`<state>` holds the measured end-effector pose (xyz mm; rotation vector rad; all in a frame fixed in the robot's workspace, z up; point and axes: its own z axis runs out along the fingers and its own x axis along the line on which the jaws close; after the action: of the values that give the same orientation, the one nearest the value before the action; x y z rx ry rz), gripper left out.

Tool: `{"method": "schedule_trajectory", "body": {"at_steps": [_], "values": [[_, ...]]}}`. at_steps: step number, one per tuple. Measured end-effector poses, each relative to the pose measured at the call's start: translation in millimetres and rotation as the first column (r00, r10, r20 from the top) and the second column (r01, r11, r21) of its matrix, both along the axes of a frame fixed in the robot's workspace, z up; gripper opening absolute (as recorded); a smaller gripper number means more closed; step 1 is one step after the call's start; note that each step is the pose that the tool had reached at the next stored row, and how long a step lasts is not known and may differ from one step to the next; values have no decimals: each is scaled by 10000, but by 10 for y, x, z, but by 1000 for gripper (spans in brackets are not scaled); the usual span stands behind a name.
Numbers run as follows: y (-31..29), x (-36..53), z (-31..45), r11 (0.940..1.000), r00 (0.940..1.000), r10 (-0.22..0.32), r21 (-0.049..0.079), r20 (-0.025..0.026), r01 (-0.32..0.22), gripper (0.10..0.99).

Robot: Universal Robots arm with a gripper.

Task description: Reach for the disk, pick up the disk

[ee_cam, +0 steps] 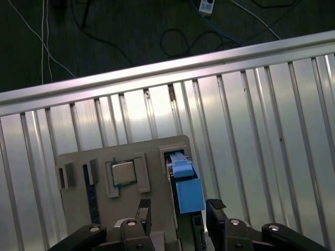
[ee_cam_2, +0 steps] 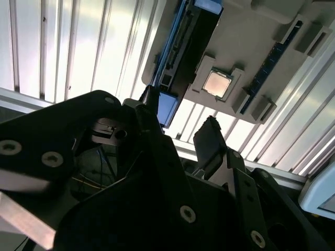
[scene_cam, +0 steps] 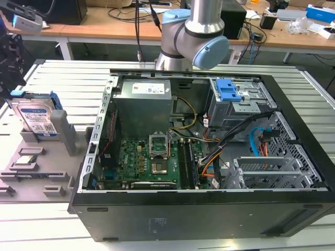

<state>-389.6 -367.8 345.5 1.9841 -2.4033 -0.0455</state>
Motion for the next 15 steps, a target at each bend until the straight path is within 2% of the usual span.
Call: {"method": "schedule_trajectory", "body": {"at_steps": [15], "values": [[2, 0, -130, 10000, 10000, -1, 0, 0, 1, 541]]}}
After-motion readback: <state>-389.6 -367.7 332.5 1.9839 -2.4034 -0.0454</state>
